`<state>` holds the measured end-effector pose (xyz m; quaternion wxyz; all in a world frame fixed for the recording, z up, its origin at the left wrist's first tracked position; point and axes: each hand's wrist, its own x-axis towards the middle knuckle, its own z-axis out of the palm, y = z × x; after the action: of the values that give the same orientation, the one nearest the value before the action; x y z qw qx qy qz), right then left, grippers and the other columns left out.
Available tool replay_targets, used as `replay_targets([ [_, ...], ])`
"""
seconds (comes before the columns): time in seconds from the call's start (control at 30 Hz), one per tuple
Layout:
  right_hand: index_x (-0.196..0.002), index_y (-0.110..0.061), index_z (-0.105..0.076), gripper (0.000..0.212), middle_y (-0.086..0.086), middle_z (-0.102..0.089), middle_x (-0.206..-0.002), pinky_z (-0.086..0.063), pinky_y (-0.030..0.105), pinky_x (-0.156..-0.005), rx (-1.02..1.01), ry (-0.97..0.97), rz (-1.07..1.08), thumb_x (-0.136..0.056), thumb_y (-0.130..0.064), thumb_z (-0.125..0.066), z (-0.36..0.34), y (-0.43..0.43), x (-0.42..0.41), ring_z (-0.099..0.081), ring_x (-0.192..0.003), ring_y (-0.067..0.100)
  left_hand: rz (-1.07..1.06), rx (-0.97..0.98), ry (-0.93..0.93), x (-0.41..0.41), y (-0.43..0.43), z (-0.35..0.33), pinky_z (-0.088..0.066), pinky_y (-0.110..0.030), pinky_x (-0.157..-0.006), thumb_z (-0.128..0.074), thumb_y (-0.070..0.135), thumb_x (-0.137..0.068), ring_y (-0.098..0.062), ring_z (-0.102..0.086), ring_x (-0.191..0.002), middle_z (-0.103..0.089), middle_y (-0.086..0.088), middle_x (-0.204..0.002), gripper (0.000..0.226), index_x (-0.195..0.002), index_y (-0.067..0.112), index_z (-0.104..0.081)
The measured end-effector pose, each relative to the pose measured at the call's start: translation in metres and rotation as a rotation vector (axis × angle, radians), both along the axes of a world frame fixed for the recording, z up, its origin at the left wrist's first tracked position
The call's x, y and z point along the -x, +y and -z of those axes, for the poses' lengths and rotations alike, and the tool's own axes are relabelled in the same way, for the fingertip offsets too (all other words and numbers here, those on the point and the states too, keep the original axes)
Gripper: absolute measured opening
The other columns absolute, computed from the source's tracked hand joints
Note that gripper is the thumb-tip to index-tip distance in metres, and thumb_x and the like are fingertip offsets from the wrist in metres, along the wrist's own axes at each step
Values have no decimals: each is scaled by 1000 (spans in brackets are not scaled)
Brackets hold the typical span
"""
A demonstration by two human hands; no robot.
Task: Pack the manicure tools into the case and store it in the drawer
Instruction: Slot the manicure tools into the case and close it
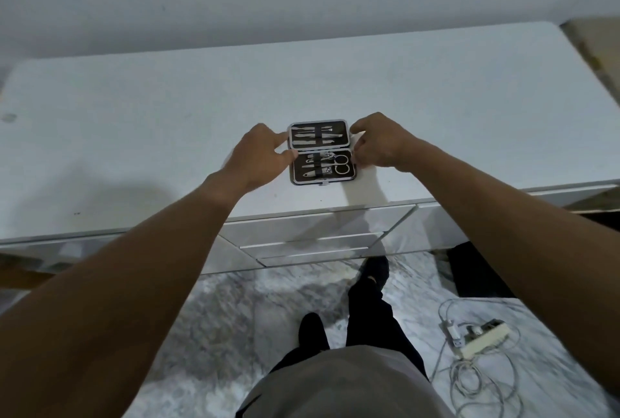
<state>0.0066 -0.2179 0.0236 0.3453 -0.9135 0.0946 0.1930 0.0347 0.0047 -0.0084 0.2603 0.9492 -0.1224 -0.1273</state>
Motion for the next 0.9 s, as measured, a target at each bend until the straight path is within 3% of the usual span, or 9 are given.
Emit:
replay_targets([
  [0.13, -123, -7, -61, 49, 19, -68, -113, -51, 35, -83, -4, -22, 36, -75, -6, -69, 2, 2, -1, -64, -105, 34, -63, 39, 161, 0, -3, -10, -46, -31, -95, -64, 26, -91, -17, -65, -100, -72, 3, -97, 47, -136, 19, -56],
  [0.23, -115, -9, -65, 41, 19, -70, -108, -54, 36, -77, 2, -29, 60, -74, -6, -67, 5, 3, -2, -66, -102, 34, -120, 132, 203, 1, -3, -11, -50, -36, -98, -68, 14, -85, -16, -70, -91, -75, -1, -89, 40, -125, 15, -65],
  [0.4, -99, -8, -72, 26, 14, -68, -90, -47, 29, -65, 8, -35, 76, -75, -2, -63, 8, 5, -6, -63, -84, 29, -241, 342, 279, 0, -9, -11, -57, -39, -91, -59, -8, -79, -24, -71, -90, -73, -16, -96, 39, -114, 2, -69],
  [0.57, -95, -7, -74, 26, 8, -58, -72, -43, 26, -61, -2, -28, 94, -73, 0, -61, 10, 5, -11, -53, -71, 24, -337, 455, 377, -3, -15, -17, -58, -35, -83, -64, -14, -81, -20, -66, -88, -64, -3, -84, 45, -122, 4, -65],
  [0.67, -98, -11, -74, 30, 10, -61, -77, -45, 28, -66, -59, -48, 130, -73, 1, -62, 11, 6, -9, -54, -72, 22, -401, 525, 412, -3, -15, -14, -59, -34, -79, -67, -14, -79, -22, -67, -94, -62, -4, -90, 51, -126, 4, -61],
  [0.77, -84, -8, -70, 17, 6, -60, -75, -43, 26, -65, -86, -95, 160, -74, 2, -61, 12, 9, -4, -52, -71, 19, -432, 555, 384, 0, -15, -11, -59, -37, -83, -70, -15, -78, -25, -65, -100, -59, -5, -106, 57, -130, 6, -59],
  [0.83, -88, -1, -69, 18, 5, -62, -80, -43, 25, -64, -77, -146, 178, -75, 2, -58, 14, 11, 0, -51, -74, 19, -429, 569, 352, 3, -16, -10, -59, -37, -83, -71, -15, -77, -25, -66, -100, -61, -5, -111, 57, -129, 7, -60],
  [0.9, -96, -5, -69, 25, 2, -66, -86, -43, 23, -64, -87, -197, 218, -76, 2, -56, 14, 14, 4, -54, -77, 18, -441, 590, 318, 5, -16, -10, -60, -34, -79, -71, -14, -77, -25, -68, -97, -66, -4, -105, 51, -122, 8, -63],
])
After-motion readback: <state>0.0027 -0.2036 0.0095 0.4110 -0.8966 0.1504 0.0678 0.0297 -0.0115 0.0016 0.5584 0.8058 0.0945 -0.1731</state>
